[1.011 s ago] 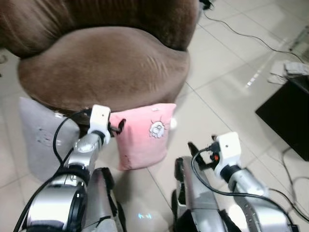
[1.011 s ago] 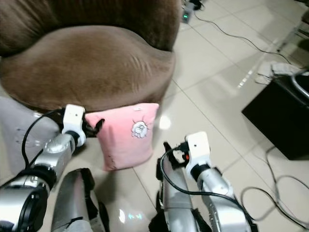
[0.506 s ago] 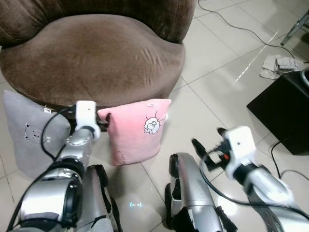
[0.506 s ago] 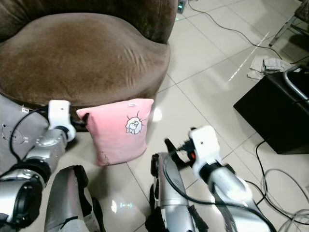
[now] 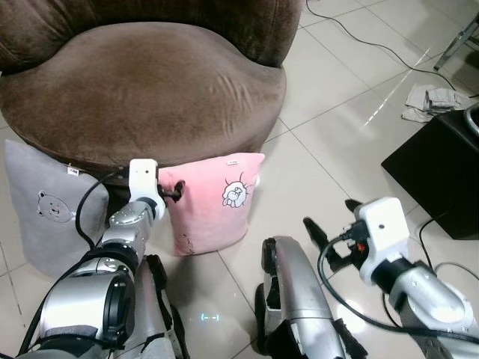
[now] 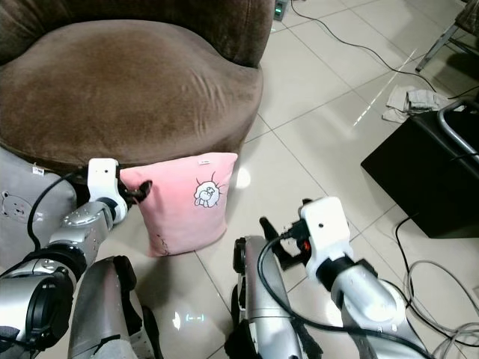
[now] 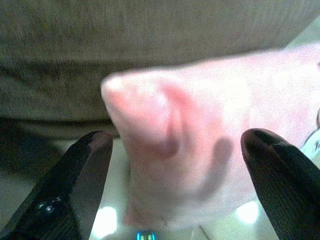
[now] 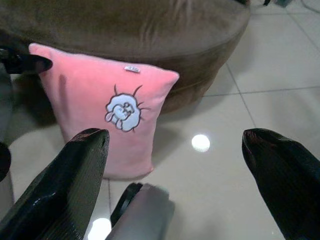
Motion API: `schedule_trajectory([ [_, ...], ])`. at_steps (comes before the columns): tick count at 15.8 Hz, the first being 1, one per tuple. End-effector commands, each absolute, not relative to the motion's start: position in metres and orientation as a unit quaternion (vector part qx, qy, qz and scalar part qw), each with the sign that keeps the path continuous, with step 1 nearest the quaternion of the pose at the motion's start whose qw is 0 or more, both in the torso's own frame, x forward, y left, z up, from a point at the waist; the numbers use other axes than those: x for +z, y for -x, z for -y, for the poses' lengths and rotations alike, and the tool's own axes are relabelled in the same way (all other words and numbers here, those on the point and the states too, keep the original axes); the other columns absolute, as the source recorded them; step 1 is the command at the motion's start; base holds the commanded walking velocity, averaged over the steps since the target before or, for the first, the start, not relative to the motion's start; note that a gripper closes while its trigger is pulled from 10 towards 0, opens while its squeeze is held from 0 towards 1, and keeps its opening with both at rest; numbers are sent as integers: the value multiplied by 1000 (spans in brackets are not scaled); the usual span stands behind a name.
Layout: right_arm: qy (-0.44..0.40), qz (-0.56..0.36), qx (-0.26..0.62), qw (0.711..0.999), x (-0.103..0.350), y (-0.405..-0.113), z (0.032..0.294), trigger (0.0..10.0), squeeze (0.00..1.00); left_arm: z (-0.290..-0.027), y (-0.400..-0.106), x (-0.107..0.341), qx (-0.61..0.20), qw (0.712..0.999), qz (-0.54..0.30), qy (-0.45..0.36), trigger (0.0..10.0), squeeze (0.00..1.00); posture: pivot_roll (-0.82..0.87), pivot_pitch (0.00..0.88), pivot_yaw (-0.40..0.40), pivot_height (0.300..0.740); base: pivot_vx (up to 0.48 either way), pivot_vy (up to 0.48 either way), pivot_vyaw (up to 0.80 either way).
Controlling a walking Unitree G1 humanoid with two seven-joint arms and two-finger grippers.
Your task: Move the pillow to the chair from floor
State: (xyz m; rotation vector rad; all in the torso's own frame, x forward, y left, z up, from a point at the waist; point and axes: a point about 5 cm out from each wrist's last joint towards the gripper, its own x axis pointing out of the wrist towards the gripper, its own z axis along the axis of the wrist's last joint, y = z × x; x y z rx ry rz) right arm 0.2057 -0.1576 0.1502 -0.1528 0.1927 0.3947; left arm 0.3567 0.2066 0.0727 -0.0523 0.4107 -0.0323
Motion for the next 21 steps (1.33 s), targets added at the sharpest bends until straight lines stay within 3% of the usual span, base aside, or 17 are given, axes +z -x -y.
schedule_trajectory([
  [1,73,-104,199,972,150,-201,157,10000,0,-204,-351,62,-14,971,-236,35,10000,0,-265,265,-111,530,0,0,0],
  [5,71,-110,200,971,148,-201,157,10000,0,-210,-345,54,1,966,-258,31,10000,0,-257,257,-108,530,0,0,0],
  [9,61,-118,178,975,133,-208,162,10000,0,-196,-349,63,-35,984,-169,51,10000,0,-177,236,-47,530,0,0,0],
  [11,44,-144,139,979,110,-206,173,10000,0,-164,-341,58,-115,986,-123,-6,10000,0,-111,189,-7,530,0,0,0],
  [14,28,-178,107,978,88,-203,183,10000,0,-143,-328,60,-148,987,-63,-25,10000,0,-42,172,28,530,0,0,0],
  [16,28,-214,86,973,54,-205,189,10000,0,-131,-296,58,-152,987,-22,-54,10000,0,12,101,62,530,0,0,0],
  [21,18,-225,87,970,28,-225,177,10000,0,-151,-265,53,-101,990,-16,-92,10000,0,62,43,62,530,208,0,0],
])
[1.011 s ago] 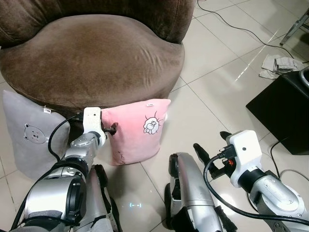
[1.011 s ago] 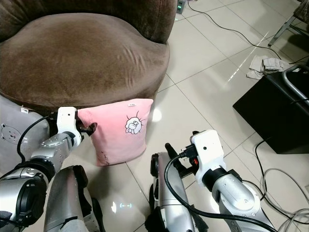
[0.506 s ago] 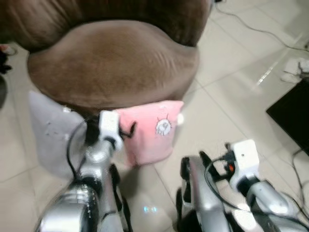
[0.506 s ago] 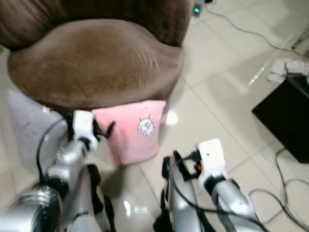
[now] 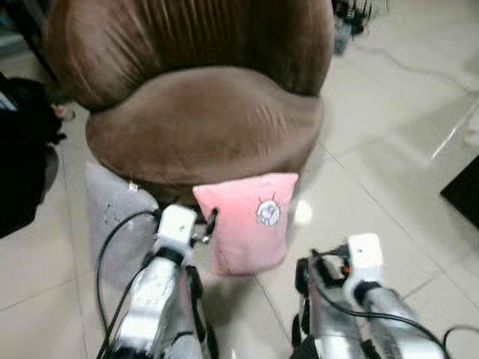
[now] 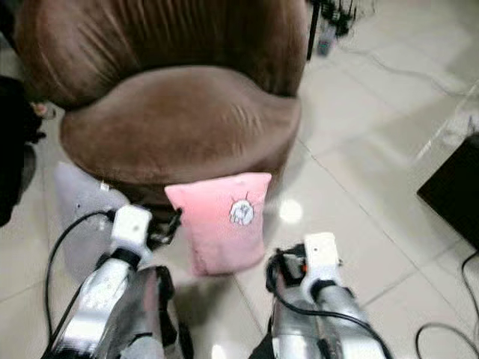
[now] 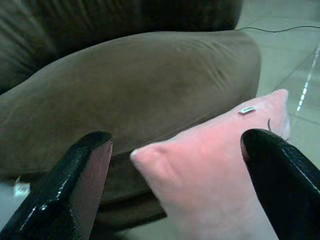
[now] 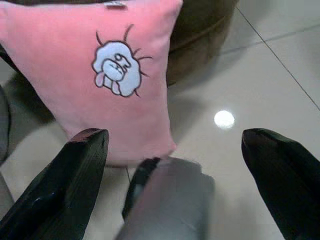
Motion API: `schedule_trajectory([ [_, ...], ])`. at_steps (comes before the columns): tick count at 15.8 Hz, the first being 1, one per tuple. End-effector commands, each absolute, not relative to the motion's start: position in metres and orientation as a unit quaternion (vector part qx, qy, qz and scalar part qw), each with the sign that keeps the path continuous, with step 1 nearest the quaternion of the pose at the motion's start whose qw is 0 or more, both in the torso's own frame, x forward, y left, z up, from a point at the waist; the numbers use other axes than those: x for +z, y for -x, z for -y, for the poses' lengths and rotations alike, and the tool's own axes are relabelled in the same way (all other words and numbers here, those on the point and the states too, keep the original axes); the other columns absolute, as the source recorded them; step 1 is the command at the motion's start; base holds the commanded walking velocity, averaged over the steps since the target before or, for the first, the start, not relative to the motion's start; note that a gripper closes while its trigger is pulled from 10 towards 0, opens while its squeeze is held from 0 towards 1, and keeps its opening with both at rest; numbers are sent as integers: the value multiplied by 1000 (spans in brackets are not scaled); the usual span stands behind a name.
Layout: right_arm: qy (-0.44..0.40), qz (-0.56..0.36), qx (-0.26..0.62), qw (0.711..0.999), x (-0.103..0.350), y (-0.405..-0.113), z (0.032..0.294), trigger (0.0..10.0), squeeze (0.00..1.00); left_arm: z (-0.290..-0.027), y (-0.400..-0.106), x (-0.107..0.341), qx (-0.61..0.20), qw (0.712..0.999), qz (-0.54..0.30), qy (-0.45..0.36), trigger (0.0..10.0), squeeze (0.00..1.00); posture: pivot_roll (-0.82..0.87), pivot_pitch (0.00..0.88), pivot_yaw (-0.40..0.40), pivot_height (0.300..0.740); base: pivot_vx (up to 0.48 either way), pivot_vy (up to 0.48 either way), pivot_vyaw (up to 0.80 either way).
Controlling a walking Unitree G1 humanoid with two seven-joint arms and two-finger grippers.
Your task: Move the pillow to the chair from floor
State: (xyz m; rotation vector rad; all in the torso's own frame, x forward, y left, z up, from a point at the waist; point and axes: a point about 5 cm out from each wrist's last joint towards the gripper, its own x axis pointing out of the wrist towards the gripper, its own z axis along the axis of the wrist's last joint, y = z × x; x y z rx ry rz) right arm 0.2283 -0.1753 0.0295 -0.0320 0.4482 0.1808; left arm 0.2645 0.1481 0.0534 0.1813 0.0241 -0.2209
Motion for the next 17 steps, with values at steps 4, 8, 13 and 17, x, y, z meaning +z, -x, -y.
schedule_trajectory([
  [4,14,-213,96,972,22,-244,168,10000,0,-159,-257,53,-79,992,-33,-93,10000,0,68,23,50,530,480,0,-511],
  [8,26,-205,101,973,17,-249,166,10000,0,-157,-254,51,-70,993,-43,-87,10000,0,62,12,44,530,480,0,-133],
  [13,30,-197,111,974,15,-250,165,10000,0,-156,-252,49,-54,994,-53,-78,10000,0,58,16,36,530,288,0,0],
  [17,36,-195,123,972,16,-250,165,10000,0,-170,-251,38,-9,993,-86,-77,10000,0,46,29,30,530,0,0,0],
])
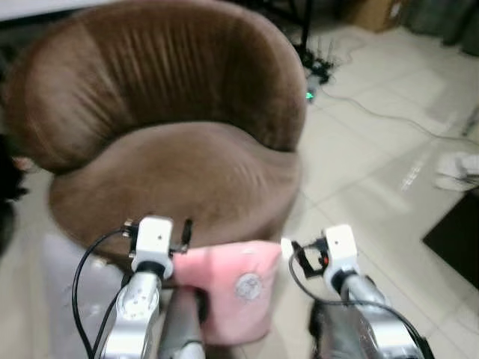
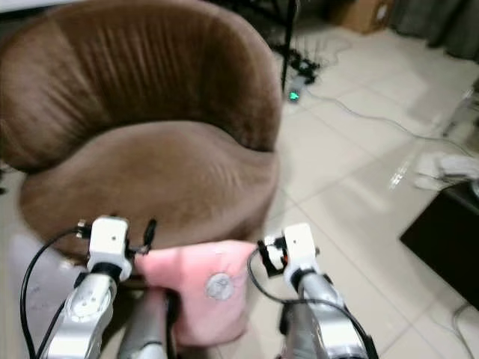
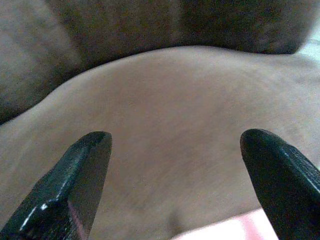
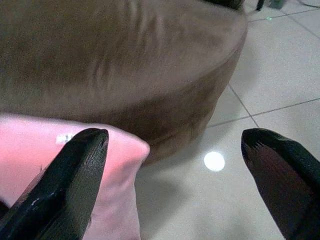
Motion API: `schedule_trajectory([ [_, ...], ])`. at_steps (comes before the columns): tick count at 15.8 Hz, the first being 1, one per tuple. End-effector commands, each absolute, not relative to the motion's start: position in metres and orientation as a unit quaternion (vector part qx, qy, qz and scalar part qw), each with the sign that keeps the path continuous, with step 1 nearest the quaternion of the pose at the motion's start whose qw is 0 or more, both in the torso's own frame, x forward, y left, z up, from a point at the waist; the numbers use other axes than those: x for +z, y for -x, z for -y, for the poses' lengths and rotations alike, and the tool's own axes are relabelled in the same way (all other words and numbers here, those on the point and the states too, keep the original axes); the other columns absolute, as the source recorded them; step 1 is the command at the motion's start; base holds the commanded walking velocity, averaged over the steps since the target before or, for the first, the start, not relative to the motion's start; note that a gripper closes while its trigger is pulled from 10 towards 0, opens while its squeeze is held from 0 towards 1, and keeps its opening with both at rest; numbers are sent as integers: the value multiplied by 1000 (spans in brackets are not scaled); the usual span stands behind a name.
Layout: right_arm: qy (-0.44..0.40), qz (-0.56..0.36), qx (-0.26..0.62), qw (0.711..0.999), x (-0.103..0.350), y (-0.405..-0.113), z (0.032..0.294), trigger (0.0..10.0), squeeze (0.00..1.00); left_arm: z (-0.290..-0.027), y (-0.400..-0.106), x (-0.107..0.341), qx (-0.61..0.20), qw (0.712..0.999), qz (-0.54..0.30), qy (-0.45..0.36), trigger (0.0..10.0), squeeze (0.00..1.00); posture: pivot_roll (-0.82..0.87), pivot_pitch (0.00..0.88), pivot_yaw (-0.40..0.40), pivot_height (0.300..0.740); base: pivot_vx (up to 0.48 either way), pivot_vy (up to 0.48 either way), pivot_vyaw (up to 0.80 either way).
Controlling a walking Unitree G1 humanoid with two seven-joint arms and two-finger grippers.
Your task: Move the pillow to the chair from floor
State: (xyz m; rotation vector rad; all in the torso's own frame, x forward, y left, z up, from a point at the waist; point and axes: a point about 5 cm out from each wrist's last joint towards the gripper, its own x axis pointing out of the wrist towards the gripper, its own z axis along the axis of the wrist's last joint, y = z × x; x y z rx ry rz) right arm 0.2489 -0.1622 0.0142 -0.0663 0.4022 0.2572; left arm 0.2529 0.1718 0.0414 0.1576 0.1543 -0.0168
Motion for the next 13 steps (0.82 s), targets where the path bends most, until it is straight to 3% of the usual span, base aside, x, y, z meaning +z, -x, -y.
schedule_trajectory([
  [1,38,-193,128,972,17,-249,166,10000,0,-175,-252,36,8,993,-96,-70,10000,0,42,32,28,530,0,0,0],
  [3,40,-193,132,972,18,-248,169,10000,0,-175,-251,32,7,991,-111,-68,10000,0,39,38,24,530,0,0,0],
  [4,43,-193,137,971,18,-248,170,10000,0,-172,-252,28,-12,990,-126,-67,10000,655,37,40,22,530,0,0,0],
  [5,47,-194,143,969,18,-247,171,10000,0,-167,-252,23,-45,986,-146,-64,10000,1000,36,46,18,530,0,0,0],
  [6,49,-193,147,969,19,-247,172,10000,0,-162,-254,18,-97,977,-173,-73,10000,1000,37,51,15,530,0,0,0],
  [9,53,-197,158,966,20,-244,173,10000,0,-165,-270,15,-144,962,-208,-104,10000,1000,32,62,9,530,0,0,0],
  [11,57,-196,167,965,21,-242,172,10000,0,-172,-280,12,-133,957,-232,-108,10000,1000,20,76,9,530,0,0,0],
  [13,61,-197,176,963,22,-237,172,10000,0,-183,-290,7,-73,955,-270,-96,10000,1000,7,87,8,530,0,0,0],
])
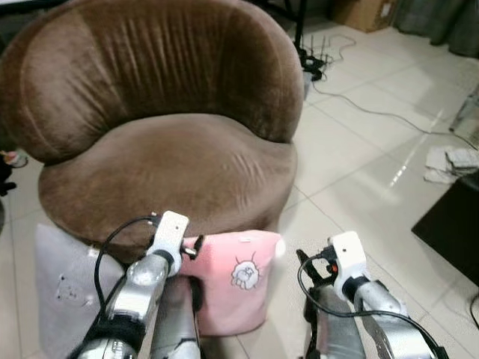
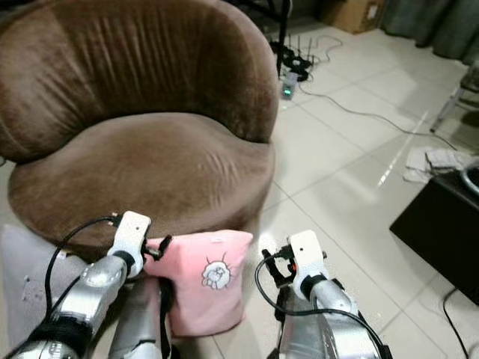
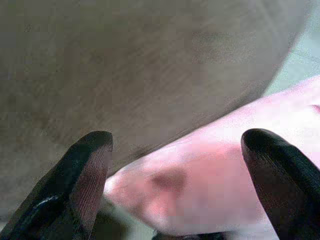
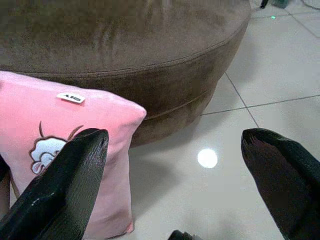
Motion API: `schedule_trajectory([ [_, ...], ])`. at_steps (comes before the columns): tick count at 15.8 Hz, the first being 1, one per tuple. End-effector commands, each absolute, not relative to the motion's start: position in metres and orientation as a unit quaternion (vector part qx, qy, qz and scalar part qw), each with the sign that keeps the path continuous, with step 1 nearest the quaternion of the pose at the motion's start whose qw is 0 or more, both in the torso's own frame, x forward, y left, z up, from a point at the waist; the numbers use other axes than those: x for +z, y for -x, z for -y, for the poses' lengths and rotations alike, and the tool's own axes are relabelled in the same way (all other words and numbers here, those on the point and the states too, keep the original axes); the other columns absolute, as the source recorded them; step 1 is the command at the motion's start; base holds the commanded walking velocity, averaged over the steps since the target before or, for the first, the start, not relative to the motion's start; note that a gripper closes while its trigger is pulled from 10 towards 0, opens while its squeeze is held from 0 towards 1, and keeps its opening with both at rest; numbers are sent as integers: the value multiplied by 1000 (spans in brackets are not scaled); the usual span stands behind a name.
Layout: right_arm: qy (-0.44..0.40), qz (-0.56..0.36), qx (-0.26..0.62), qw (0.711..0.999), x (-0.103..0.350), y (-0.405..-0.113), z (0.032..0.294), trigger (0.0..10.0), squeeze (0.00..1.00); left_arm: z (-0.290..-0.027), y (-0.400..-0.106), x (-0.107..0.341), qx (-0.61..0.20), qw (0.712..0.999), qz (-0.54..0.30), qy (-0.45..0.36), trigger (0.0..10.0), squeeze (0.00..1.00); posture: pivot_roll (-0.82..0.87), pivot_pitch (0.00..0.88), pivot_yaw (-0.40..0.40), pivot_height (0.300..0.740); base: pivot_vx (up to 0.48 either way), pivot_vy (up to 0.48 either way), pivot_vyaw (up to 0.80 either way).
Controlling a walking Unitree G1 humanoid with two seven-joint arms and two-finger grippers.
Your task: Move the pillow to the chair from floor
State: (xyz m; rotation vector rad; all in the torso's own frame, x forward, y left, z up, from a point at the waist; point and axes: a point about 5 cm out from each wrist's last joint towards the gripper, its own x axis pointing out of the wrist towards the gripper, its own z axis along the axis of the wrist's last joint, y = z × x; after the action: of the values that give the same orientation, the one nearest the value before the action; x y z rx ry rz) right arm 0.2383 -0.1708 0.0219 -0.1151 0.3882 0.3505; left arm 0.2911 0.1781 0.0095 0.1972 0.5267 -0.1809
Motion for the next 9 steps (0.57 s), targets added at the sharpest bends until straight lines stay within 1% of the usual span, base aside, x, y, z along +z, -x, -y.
schedule_trajectory([
  [1,61,-197,177,962,22,-236,172,10000,0,-183,-291,6,-66,955,-274,-90,10000,1000,7,87,8,530,0,0,0],
  [5,64,-198,181,961,25,-232,174,10000,0,-179,-285,-7,11,955,-296,-8,10000,1000,-10,107,8,530,0,0,0],
  [8,71,-195,202,957,27,-228,170,10000,0,-176,-274,-21,42,947,-319,20,10000,1000,-18,113,2,530,0,0,0],
  [9,72,-189,220,954,30,-226,166,10000,0,-181,-273,-21,64,947,-316,19,10000,1000,-20,115,0,530,0,0,0],
])
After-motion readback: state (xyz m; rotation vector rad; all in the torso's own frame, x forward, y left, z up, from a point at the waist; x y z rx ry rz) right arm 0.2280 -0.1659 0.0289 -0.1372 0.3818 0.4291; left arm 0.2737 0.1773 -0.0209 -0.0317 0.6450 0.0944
